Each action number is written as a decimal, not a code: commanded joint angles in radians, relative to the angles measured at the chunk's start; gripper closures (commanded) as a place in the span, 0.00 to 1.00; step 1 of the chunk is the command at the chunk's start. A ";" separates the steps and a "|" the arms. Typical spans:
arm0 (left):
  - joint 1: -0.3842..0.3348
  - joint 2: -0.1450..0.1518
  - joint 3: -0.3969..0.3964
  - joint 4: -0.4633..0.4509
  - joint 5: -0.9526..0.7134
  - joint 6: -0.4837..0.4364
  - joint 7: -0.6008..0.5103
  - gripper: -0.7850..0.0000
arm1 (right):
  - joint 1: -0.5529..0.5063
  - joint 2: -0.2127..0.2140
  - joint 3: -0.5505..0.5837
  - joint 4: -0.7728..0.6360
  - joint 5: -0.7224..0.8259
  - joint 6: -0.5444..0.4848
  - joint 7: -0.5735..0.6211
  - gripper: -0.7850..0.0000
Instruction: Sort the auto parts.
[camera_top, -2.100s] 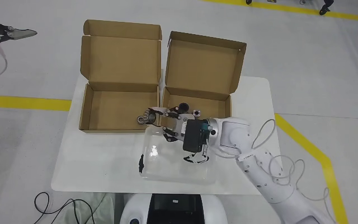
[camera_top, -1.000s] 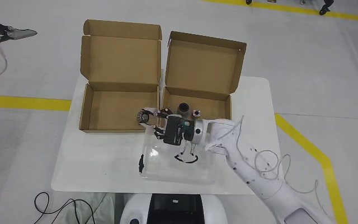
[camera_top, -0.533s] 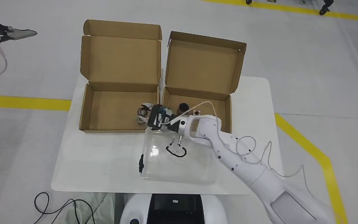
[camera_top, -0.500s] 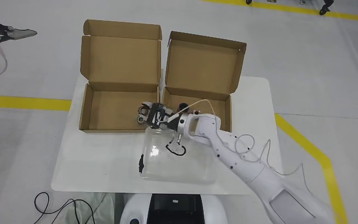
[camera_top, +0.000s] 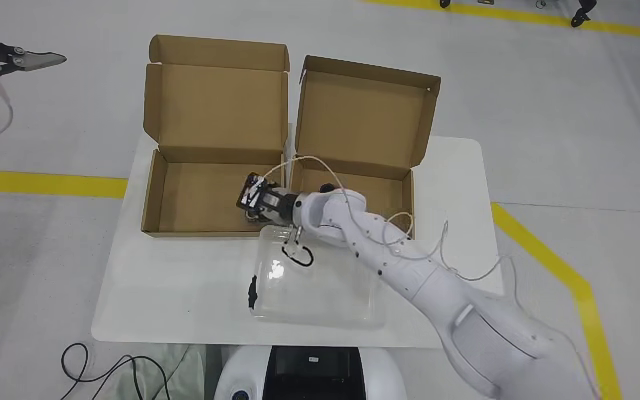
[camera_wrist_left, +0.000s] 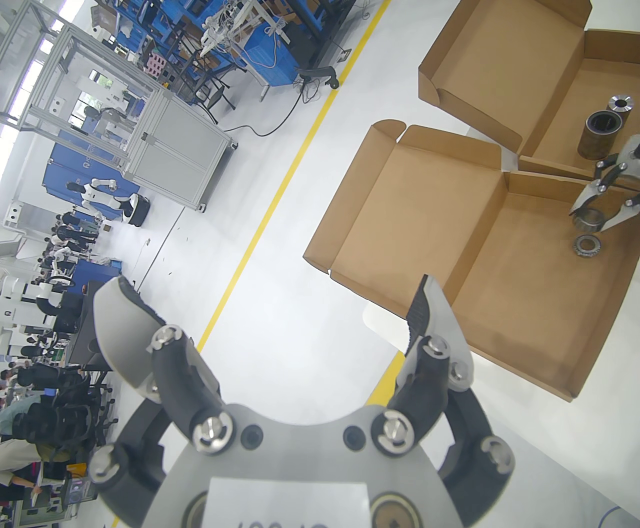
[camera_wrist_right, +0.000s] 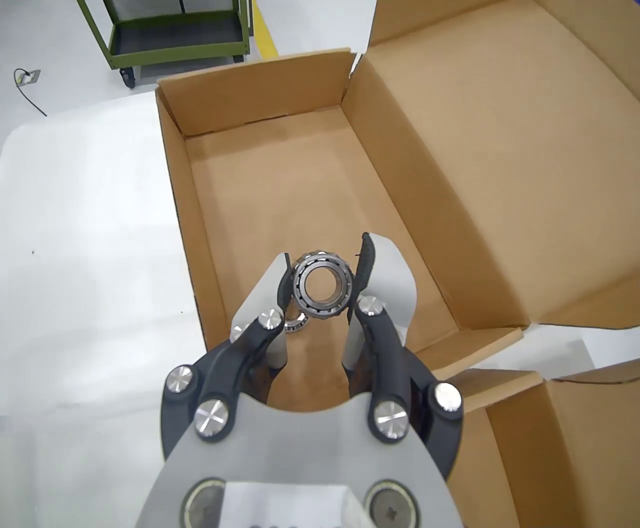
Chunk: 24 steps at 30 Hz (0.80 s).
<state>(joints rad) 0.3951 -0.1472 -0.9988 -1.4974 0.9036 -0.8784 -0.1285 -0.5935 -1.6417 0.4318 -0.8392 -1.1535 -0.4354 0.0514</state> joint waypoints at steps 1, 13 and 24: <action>0.000 0.000 0.000 0.000 0.000 0.000 0.000 0.00 | 0.015 -0.024 -0.013 0.049 0.008 -0.001 0.004 1.00; 0.000 0.000 0.000 0.000 0.000 0.000 0.000 0.00 | 0.081 -0.153 -0.059 0.284 0.022 0.009 0.037 0.79; 0.000 0.000 0.000 0.000 0.000 0.000 0.000 0.00 | 0.110 -0.219 -0.066 0.394 0.004 -0.024 -0.005 0.41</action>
<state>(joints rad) 0.3951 -0.1472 -0.9988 -1.4974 0.9036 -0.8784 -0.1285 -0.4849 -1.8583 0.3661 -0.4488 -1.1464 -0.4515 0.0573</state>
